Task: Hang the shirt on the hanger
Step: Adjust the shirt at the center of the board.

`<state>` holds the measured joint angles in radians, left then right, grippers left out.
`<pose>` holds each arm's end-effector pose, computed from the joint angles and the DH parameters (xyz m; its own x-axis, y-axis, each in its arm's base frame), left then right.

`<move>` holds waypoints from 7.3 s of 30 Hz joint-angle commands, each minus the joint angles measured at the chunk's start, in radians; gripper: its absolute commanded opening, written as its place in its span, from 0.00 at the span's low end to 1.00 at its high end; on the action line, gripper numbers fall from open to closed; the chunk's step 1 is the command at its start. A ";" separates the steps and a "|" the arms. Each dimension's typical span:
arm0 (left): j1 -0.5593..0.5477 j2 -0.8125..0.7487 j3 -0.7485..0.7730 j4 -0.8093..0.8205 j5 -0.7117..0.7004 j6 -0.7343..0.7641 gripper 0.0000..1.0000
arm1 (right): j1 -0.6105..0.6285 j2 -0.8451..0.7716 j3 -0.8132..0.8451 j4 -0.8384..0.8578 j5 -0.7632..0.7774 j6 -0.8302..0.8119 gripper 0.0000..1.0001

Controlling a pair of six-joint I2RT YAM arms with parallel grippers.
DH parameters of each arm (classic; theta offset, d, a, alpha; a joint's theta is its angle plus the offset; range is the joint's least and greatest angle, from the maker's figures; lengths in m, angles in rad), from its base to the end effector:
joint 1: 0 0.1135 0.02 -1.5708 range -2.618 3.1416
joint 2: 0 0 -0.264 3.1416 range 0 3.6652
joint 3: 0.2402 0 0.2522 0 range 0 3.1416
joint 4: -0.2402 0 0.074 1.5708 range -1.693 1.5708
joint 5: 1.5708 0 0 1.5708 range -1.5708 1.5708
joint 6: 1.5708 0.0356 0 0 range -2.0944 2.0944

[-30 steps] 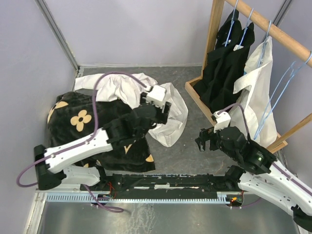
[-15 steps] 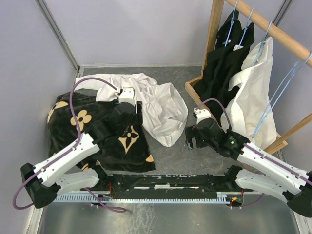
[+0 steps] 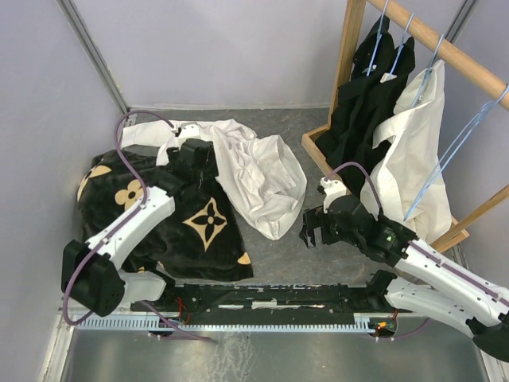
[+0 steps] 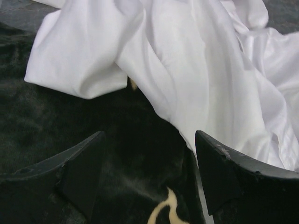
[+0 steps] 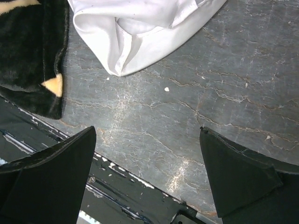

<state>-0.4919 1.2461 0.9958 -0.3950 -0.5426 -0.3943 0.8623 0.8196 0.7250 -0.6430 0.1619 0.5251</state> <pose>0.2479 -0.1120 0.2983 -0.5051 -0.1026 -0.8569 -0.1659 0.9859 -0.0202 0.1151 0.1254 0.2696 -0.7154 -0.0745 -0.6947 -0.3619 0.8900 0.2772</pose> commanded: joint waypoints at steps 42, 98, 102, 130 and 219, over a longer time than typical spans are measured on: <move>-0.755 -0.392 -0.334 0.141 0.229 -0.217 0.16 | 0.001 -0.131 0.047 -0.130 0.397 0.063 0.99; -0.532 -0.116 -0.037 -0.022 -0.114 -0.081 0.03 | -0.035 0.063 0.026 0.034 0.214 0.100 0.99; -0.683 -0.195 0.005 -0.083 -0.106 -0.178 0.03 | -0.035 -0.001 0.004 0.003 0.282 0.118 0.99; -0.759 -0.335 -0.121 -0.156 -0.252 -0.559 0.81 | -0.035 -0.326 0.021 -0.314 -0.008 0.244 0.99; -0.430 -0.125 0.121 -0.250 0.083 0.269 0.03 | 0.006 -0.046 0.001 0.221 -0.035 0.114 0.95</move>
<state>-0.9314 1.1469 1.1069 -0.7578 -0.4427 -0.0711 0.8379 0.7769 0.6754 -0.6125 0.0853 0.5682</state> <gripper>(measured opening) 0.046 0.973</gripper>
